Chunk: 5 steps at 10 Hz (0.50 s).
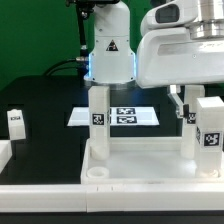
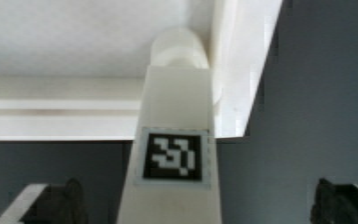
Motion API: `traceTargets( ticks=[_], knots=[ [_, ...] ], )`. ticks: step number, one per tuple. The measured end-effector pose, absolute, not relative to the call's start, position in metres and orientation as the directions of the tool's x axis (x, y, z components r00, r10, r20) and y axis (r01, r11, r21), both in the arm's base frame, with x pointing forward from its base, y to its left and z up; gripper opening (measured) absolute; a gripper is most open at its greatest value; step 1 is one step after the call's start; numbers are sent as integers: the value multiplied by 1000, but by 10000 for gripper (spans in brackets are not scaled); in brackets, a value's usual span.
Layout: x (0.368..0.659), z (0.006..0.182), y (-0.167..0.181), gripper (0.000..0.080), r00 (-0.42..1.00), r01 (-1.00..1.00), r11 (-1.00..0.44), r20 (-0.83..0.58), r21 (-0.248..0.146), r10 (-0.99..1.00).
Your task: Assemble desk
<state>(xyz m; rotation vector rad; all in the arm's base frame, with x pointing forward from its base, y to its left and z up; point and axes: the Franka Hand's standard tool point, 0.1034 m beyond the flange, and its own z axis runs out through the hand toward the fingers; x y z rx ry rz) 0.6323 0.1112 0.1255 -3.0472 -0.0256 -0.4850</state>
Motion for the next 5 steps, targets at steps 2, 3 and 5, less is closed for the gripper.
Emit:
traceTargets(
  ticks=[2,3,5],
  knots=[
    [646,135,105,648,990,7,-998,140,-67,-3],
    [653,140,106,648,997,1,-997,76,-74,-5],
    [648,137,105,648,998,-50,-995,-31,-85,-47]
  ],
)
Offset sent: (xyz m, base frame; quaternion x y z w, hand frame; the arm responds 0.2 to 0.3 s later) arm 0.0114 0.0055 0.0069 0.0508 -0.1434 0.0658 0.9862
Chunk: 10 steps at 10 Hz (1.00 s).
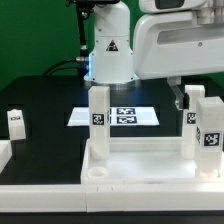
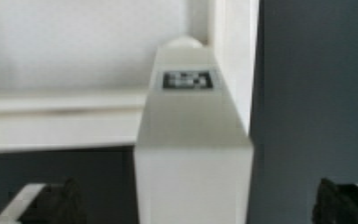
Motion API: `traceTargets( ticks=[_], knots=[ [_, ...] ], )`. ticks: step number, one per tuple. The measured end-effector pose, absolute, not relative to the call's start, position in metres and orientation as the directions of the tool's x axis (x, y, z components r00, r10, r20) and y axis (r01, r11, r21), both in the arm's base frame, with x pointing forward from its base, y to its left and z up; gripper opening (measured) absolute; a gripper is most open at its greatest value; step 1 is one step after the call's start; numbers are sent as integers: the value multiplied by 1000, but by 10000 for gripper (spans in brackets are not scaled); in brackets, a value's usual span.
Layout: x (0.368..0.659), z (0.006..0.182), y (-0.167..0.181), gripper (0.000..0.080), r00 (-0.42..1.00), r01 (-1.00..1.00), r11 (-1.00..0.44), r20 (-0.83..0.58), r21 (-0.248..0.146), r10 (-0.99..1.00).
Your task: Assemble desk
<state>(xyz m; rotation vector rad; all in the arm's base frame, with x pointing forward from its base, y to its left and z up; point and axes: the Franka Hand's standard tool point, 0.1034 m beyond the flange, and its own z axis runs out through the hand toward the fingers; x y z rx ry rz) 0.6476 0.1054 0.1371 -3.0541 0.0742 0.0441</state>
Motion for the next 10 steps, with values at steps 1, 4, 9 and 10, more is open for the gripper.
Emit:
traceTargets(
  ticks=[1,4,9,10],
  knots=[
    [650,135,111,648,995,-88,-992,-48,-89,-84],
    [642,117,114,648,994,-109,-990,-15,-90,-108],
    [641,116,111,288,927,-375,-924,-33,-80,-373],
    [637,115,114,288,834,-552,-831,-27,-73,-552]
  ],
)
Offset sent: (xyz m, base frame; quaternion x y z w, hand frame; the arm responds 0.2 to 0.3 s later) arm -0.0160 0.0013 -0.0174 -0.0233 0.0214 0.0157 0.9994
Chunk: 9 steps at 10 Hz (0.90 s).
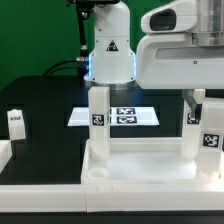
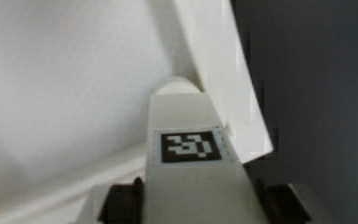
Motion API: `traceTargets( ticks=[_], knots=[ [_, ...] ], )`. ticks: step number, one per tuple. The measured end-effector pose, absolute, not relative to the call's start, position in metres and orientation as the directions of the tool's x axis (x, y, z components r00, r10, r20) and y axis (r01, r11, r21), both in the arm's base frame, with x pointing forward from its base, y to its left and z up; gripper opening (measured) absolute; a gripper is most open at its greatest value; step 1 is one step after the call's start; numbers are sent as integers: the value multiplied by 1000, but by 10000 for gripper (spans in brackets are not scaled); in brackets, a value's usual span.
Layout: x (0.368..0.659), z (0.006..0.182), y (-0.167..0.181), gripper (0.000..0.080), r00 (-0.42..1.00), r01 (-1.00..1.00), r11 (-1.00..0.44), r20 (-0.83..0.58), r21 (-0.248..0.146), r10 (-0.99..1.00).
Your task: Assemble desk
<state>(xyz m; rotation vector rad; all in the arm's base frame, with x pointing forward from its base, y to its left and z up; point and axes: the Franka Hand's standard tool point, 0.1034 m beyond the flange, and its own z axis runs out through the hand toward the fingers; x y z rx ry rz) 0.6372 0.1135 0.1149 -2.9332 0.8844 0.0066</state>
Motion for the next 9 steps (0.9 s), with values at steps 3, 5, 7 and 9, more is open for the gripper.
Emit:
traceTargets(
  ticks=[3,5,7,9],
  knots=[
    [633,113,126,288,530,-848,-526,-64,-71,-846],
    [635,113,124,288,346,-938,-339,-105,-78,-932],
    [635,113,126,288,360,-932,-353,-104,-78,-927],
    [631,111,122,292,668,-743,-664,-29,-84,-743]
  ],
)
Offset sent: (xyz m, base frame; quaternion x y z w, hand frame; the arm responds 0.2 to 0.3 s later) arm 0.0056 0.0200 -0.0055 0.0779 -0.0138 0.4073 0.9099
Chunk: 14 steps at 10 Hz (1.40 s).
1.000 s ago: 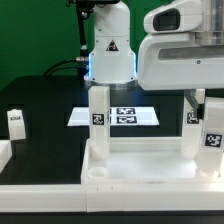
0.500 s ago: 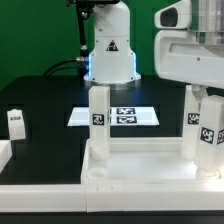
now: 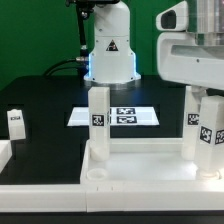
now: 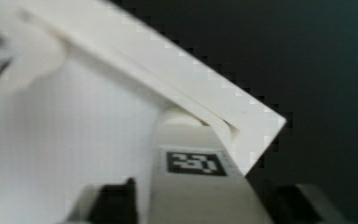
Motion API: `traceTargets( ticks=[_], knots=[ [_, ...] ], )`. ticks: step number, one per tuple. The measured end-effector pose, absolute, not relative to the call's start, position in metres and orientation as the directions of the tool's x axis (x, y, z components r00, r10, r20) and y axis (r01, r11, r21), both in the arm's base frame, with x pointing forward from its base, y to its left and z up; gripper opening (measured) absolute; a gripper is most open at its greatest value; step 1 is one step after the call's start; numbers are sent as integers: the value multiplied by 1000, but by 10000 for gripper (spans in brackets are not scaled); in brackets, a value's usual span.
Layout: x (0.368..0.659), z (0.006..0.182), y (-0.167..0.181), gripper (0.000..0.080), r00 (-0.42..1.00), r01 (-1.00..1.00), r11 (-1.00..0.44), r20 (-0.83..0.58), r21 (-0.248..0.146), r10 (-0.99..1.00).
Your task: Assemble desk
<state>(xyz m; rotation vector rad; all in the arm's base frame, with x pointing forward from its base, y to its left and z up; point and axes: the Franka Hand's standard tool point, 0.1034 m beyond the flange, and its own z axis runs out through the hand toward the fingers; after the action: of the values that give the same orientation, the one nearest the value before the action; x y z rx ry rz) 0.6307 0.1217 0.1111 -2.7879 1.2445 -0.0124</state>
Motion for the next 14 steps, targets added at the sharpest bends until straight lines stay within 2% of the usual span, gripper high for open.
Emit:
traceTargets(
  ticks=[1,2,3,5,7,8,10,12,14],
  knots=[
    [632,113,120,514,778,-626,-775,-7,-84,-628],
    [632,114,120,514,840,-541,-837,7,-81,-543],
    [632,113,119,621,876,-479,-874,12,-80,-482],
    [632,113,118,641,925,-377,-923,22,-77,-380],
    [633,120,121,649,993,78,-997,92,-7,77],
    [634,123,121,649,981,168,-986,97,4,168],
    [633,121,120,637,987,132,-991,93,0,132],
    [633,120,119,286,992,89,-996,93,-3,89],
    [635,120,117,285,986,-139,-990,90,-25,-141]
  ],
)
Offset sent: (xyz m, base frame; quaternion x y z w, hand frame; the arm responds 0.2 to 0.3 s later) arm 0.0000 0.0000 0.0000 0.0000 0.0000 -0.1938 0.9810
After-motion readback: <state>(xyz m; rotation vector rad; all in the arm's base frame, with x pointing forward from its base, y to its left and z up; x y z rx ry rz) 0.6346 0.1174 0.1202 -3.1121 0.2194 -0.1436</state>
